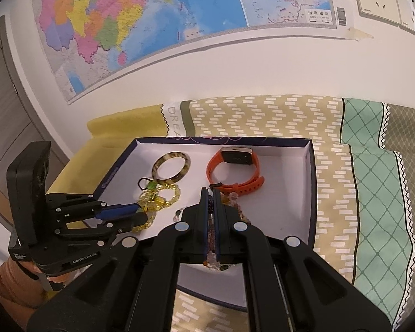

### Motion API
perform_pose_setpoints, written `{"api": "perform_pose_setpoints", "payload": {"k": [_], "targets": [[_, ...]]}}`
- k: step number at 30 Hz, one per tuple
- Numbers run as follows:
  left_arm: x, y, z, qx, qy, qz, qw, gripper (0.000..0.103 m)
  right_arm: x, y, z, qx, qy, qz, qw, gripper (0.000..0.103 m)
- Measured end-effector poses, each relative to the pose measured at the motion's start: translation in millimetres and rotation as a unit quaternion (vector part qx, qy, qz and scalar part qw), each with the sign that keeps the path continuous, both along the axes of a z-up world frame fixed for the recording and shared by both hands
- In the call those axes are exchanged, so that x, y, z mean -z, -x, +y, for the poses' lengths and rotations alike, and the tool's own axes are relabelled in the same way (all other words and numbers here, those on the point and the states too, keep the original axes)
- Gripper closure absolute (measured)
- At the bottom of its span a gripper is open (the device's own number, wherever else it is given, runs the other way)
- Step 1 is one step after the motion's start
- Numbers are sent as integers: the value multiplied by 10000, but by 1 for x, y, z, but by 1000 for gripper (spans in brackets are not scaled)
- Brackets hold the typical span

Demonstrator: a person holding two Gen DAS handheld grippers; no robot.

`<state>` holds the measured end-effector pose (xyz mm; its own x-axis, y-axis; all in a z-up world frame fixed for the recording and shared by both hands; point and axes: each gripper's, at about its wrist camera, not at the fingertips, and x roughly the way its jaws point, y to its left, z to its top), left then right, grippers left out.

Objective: Organize jewelry
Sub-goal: 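Carry the green ring into the box with the left tool while the right tool lowers the maroon bracelet there, then open the left tool to drop the ring while the right tool releases the maroon bracelet in the box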

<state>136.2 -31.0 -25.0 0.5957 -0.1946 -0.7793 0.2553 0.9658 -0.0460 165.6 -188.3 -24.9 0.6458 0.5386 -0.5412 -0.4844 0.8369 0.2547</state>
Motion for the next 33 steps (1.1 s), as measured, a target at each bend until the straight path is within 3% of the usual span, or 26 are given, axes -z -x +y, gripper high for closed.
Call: {"api": "perform_pose_setpoints", "payload": {"k": [14,16,20,24,33], "targets": [[5,-7,1,-50,-48,-8,10000,88,15,-15,-3,205,54,213,9995,96],[4,-5,1,-61,5,1,10000,82,17,-15,-4,240,58,235,9994,96],[3,-6,3,-98,3,-19,9999,79,16,-10,-4,243,97,161,9995,95],[-2,-1,2,-141,-37,-132,9998,66,12,0,-2,217,135,43,9997,94],[-16,20,1,-140,-62,-401,9991,49,20,16,4,125,165,50,9998,76]]}}
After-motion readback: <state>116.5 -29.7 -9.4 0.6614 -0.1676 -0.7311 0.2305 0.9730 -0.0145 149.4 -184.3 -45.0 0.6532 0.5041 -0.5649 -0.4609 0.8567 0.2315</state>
